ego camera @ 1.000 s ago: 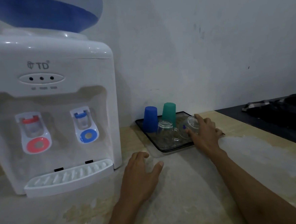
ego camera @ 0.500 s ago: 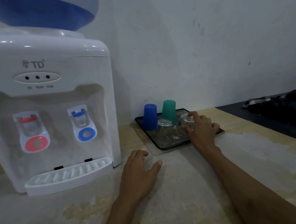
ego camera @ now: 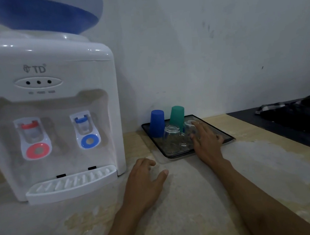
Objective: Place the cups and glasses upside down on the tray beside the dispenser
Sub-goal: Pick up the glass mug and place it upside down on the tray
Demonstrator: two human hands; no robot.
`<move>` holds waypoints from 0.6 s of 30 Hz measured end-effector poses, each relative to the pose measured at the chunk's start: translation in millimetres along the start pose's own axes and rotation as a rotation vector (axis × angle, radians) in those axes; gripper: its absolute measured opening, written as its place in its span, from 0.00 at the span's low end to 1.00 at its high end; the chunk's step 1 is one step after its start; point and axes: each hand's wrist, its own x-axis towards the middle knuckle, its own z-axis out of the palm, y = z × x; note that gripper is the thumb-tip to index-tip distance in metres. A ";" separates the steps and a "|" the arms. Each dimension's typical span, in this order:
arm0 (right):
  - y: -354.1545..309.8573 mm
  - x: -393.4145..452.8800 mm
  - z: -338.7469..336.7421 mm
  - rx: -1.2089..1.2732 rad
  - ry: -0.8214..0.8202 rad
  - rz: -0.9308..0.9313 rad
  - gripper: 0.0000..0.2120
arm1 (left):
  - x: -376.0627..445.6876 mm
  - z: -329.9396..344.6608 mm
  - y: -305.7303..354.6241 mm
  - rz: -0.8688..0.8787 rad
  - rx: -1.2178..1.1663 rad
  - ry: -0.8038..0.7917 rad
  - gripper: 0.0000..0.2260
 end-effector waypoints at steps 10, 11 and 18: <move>-0.3 -1.4 2.2 0.030 -0.109 0.019 0.25 | 0.0 -0.4 -0.8 0.007 0.004 0.002 0.18; -0.3 -1.5 2.4 0.032 -0.120 0.022 0.25 | -0.1 -0.4 -1.1 0.009 0.002 0.002 0.18; 0.7 -1.2 0.4 0.051 -0.153 0.034 0.27 | -0.1 0.5 -2.7 0.021 0.011 -0.003 0.17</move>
